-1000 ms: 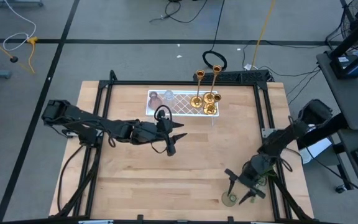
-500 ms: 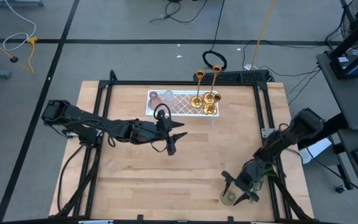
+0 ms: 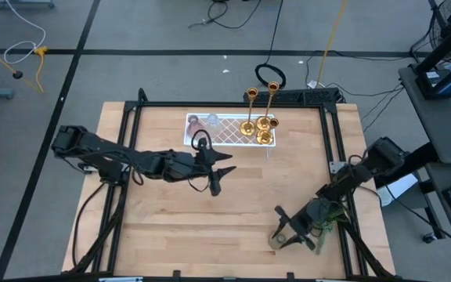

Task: Pick & Place candle stick holders
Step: Put the green glass candle holder on the shelf

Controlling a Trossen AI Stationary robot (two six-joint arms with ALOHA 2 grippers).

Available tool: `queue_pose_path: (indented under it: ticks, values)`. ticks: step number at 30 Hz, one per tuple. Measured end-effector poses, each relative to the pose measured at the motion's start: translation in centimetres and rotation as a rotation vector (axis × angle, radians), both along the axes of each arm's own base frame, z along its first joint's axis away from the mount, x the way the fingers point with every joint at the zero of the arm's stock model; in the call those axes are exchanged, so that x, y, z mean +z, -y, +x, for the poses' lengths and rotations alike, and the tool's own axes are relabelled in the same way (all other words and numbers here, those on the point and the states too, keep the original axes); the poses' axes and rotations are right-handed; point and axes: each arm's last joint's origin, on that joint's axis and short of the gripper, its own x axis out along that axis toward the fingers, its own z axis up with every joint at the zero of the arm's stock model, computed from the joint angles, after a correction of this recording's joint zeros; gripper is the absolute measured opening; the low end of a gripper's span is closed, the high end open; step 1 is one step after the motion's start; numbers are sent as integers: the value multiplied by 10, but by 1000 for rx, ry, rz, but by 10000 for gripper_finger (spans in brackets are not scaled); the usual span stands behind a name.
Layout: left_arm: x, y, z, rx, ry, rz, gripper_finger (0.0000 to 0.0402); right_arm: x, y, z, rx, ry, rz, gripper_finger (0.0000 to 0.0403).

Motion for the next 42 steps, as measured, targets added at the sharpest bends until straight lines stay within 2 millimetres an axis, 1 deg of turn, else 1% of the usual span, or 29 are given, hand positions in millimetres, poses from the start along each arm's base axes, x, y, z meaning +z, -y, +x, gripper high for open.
queue_pose_path:
  ticks: [6, 10, 14, 18, 23, 26, 30, 32, 36, 38, 42]
  values:
    - [13, 2, -12, -13, 13, -1, 182, 7, 15, 13, -180, 76, 20, 166]
    - [18, 6, -20, -37, -4, 26, 182, 19, 23, 25, -265, 187, 24, 179]
    - [12, 10, -26, -63, -98, 81, 182, 37, 27, 45, -347, 301, 5, 165]
    - [13, 10, -30, -45, -117, 82, 182, 56, 36, 68, -482, 369, -3, 165]
    - [10, 12, -33, -51, -157, 52, 182, 74, 45, 92, -604, 399, -63, 180]
    - [2, 14, -34, -80, -225, 31, 182, 84, 52, 104, -686, 395, -75, 169]
    - [-6, 17, -36, -82, -284, 7, 182, 91, 64, 113, -749, 386, -27, 163]
    - [-11, 19, -32, -74, -291, -8, 182, 92, 70, 116, -772, 373, -1, 166]
    - [-28, 21, -22, -50, -339, -31, 182, 87, 80, 119, -811, 317, 21, 177]
    - [-36, 22, -18, -33, -358, -40, 182, 84, 83, 119, -822, 280, 35, 172]
    - [-52, 24, -11, -17, -407, -50, 182, 71, 85, 119, -832, 152, 28, 163]
